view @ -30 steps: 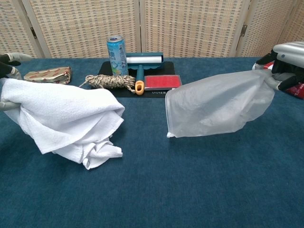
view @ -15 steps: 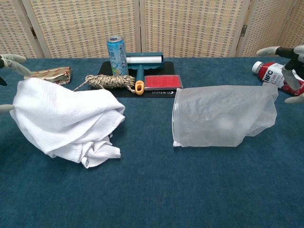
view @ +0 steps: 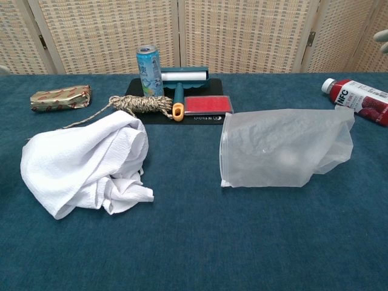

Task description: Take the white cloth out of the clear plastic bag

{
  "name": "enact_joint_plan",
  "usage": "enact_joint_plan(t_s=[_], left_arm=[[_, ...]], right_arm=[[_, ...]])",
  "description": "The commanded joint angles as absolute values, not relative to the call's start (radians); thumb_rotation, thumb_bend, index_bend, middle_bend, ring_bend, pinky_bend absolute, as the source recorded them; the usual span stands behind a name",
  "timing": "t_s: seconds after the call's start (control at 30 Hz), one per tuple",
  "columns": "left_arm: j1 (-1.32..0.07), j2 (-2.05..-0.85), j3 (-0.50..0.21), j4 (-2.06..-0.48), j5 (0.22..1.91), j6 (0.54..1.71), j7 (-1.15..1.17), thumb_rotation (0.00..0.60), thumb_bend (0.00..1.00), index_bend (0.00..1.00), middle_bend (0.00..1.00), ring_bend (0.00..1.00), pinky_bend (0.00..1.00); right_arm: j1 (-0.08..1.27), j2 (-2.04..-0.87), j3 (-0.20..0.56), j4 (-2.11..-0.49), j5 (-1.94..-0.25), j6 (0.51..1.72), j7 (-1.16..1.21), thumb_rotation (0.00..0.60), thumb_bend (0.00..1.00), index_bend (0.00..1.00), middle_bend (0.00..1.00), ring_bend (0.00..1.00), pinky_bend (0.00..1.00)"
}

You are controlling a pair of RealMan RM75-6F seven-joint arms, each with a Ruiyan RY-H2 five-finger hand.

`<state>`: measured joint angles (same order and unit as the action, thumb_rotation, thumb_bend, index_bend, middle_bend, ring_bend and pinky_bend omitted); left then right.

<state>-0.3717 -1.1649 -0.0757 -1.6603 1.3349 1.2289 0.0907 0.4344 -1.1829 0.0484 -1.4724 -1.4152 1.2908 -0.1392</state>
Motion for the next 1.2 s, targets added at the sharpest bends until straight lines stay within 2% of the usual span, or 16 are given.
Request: enact_joint_plan(t_s=[0.03, 0.43, 0.8, 1.2], left_arm=[[-0.354, -1.142, -0.067, -1.663, 1.343, 1.245, 0.089, 0.600, 0.07, 0.00, 0.00, 0.00, 0.21], [-0.263, -1.053, -0.031, -1.641, 1.384, 1.349, 0.102, 0.600, 0.07, 0.00, 0.00, 0.00, 0.21], [-0.160, -1.001, -0.009, -1.650, 1.392, 1.458, 0.105, 0.600, 0.07, 0.00, 0.00, 0.00, 0.21], [-0.130, -1.020, -0.008, -1.655, 1.409, 1.478, 0.153, 0.600, 0.07, 0.00, 0.00, 0.00, 0.21]], right_arm=[[0.376, -1.141, 0.040, -1.521, -1.427, 1.357, -0.159, 0.600, 0.00, 0.06, 0.21, 0.20, 0.45], [0.197, -1.078, -0.024, -1.610, -1.463, 1.524, -0.238, 0.600, 0.00, 0.10, 0.25, 0.20, 0.44], [0.054, -1.074, -0.052, -1.600, -1.487, 1.647, -0.170, 0.600, 0.00, 0.10, 0.25, 0.20, 0.44], [0.009, -1.087, -0.029, -1.567, -1.498, 1.661, -0.117, 0.600, 0.00, 0.10, 0.25, 0.20, 0.44]])
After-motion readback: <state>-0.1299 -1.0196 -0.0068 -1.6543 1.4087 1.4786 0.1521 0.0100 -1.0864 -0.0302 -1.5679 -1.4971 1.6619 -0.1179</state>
